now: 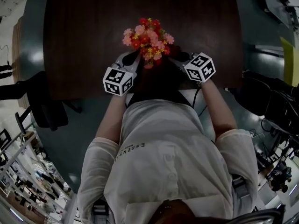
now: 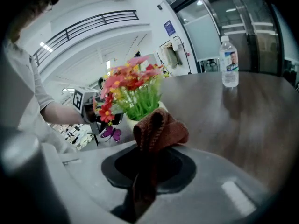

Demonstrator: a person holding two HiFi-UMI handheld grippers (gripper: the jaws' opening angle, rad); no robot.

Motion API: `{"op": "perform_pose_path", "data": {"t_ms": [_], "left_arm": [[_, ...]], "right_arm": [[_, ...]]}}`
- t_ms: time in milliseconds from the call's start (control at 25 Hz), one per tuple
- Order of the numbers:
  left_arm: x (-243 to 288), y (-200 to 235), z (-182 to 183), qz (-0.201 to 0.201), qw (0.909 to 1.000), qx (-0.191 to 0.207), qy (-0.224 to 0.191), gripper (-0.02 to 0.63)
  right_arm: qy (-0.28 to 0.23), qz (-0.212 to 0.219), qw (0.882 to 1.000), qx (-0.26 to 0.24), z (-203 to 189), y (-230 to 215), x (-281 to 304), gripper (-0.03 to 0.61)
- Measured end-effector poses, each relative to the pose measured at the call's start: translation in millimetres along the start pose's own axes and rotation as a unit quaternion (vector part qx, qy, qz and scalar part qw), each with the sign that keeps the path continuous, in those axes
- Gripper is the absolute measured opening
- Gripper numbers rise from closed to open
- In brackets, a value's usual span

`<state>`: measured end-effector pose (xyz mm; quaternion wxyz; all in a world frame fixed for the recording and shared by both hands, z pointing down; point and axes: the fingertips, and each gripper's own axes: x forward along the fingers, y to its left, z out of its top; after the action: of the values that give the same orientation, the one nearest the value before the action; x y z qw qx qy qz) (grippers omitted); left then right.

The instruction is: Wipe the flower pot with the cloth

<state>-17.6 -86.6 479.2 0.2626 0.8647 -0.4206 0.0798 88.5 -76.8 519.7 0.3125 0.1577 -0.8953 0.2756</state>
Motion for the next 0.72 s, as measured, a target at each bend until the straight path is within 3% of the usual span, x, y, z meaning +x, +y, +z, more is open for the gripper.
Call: {"op": "perform_pose_path", "data": {"t_ms": [160, 280, 520, 720], "left_arm": [[-6.5, 2.6, 1.1, 0.002, 0.9999, -0.008, -0.010, 0.011], [-6.1, -6.6, -3.3, 0.017, 0.9994, -0.031, -0.007, 0.011], [-3.6, 5.9, 2.2, 0.074, 0.9955, -0.054, -0.025, 0.011], [-4.2, 1.9, -0.5, 0.086, 0.9940, -0.063, -0.023, 0.011]], "right_arm": [[-0.021, -0.032, 0.999, -0.016, 36.5, -45.6, -7.8, 0.052], [-0.027, -0.005, 0.999, -0.046, 69.7, -66.5, -2.7, 0.052], [-0.005, 0.126, 0.985, -0.116, 131.7, -70.8, 59.1, 0.051], [0.032, 0.260, 0.954, -0.143, 148.0, -34.5, 101.7, 0.051]]}}
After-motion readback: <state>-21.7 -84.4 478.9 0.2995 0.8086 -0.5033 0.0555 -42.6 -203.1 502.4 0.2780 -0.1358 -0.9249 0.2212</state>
